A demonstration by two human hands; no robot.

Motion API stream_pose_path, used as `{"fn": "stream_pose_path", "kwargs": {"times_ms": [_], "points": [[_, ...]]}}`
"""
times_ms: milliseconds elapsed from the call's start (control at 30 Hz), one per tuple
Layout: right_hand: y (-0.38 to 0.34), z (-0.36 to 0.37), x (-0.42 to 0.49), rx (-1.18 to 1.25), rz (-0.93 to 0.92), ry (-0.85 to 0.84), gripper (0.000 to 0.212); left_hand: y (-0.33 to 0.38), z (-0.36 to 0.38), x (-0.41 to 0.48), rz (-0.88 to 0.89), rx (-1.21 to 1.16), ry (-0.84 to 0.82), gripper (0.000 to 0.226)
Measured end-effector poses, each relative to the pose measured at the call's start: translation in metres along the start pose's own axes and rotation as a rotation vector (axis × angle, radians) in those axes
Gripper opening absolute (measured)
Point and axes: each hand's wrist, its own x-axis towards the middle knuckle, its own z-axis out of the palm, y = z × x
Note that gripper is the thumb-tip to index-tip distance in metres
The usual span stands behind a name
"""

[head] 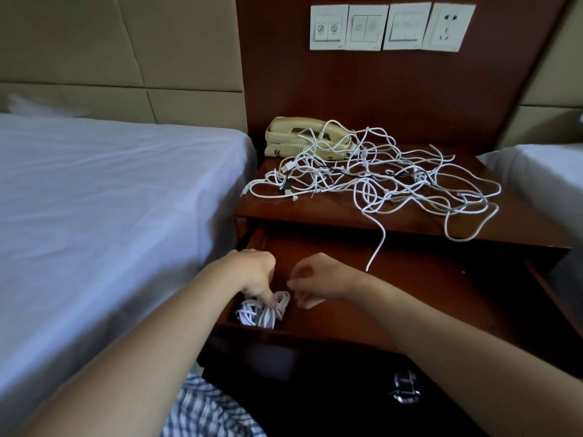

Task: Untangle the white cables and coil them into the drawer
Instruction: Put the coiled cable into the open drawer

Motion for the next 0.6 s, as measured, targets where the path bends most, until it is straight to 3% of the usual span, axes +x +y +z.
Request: {"fn": "stream_pose_path", "kwargs": {"times_ms": [100, 200, 400, 600], "points": [[-0.007, -0.020, -0.011, -0.079, -0.075, 0.011, 0.008, 0.000, -0.012, 0.002, 0.059, -0.113, 0.047, 0.040], [-0.016, -0.043, -0.020, -0.151, -0.139, 0.082, 0.009, 0.004, -0.026, 0.006, 0.140, -0.218, 0.207, 0.022], [-0.026, -0.098, -0.038, -0.310, -0.242, 0.300, 0.012, 0.026, -0.047, 0.025, 0.286, -0.366, 0.501, 0.010], [-0.031, -0.148, -0.037, -0.487, -0.314, 0.605, 0.013, 0.048, -0.057, 0.049, 0.267, -0.256, 0.654, 0.023]]}}
